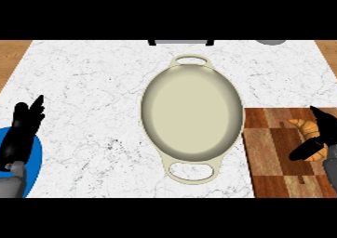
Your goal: Pick the croissant from the cutting board and place it in the pot
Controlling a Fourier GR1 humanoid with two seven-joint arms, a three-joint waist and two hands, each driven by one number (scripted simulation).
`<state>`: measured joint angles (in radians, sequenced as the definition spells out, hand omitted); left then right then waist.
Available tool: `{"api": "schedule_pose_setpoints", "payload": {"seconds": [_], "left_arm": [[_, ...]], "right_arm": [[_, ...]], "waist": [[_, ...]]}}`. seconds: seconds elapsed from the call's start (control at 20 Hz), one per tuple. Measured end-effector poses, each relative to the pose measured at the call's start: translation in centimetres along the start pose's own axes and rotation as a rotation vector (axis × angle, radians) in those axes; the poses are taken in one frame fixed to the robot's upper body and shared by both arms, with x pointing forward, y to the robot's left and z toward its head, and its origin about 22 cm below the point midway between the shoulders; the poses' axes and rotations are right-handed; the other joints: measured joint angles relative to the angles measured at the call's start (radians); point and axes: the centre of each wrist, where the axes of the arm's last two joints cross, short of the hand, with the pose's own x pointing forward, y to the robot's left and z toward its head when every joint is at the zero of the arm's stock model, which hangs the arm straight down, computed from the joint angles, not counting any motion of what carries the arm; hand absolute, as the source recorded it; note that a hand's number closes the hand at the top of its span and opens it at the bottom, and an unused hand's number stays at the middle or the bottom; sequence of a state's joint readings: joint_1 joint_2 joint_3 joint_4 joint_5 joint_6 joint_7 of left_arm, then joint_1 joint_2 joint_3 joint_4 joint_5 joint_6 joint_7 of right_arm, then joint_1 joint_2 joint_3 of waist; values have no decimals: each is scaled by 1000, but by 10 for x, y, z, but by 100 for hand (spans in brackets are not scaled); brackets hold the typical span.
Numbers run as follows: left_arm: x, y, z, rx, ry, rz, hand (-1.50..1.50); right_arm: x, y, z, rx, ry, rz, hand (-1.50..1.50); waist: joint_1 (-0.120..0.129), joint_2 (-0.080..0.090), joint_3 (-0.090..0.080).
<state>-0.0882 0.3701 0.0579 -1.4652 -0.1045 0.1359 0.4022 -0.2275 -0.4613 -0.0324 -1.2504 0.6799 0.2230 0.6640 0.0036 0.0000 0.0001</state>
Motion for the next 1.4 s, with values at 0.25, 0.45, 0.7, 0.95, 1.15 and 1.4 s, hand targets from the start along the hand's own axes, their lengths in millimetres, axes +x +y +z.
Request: {"api": "schedule_pose_setpoints", "payload": {"seconds": [0.25, 0.45, 0.7, 0.95, 1.15, 1.4], "left_arm": [[-4, 3, -1, 1, 4, 5, 0], [3, 8, -7, 1, 2, 4, 0], [-1, 6, -9, 6, 5, 2, 0], [3, 2, -7, 2, 7, 3, 0], [-3, 0, -1, 1, 5, -1, 0], [-5, -2, -4, 7, 4, 3, 0]], "right_arm": [[-13, 0, -8, 14, 2, -16, -150], [-18, 6, -21, 20, 2, -23, -150], [-19, 12, -22, 28, -8, -32, 150], [-17, 11, -26, -35, -52, 0, 150], [-19, 14, -26, -93, -83, 48, 150], [-17, 9, -18, -176, -122, 73, 150]], "waist": [[-2, 0, 0], [-1, 0, -1], [-3, -3, -5], [-2, -4, -7], [-1, -5, -7], [-4, -4, -5]]}}
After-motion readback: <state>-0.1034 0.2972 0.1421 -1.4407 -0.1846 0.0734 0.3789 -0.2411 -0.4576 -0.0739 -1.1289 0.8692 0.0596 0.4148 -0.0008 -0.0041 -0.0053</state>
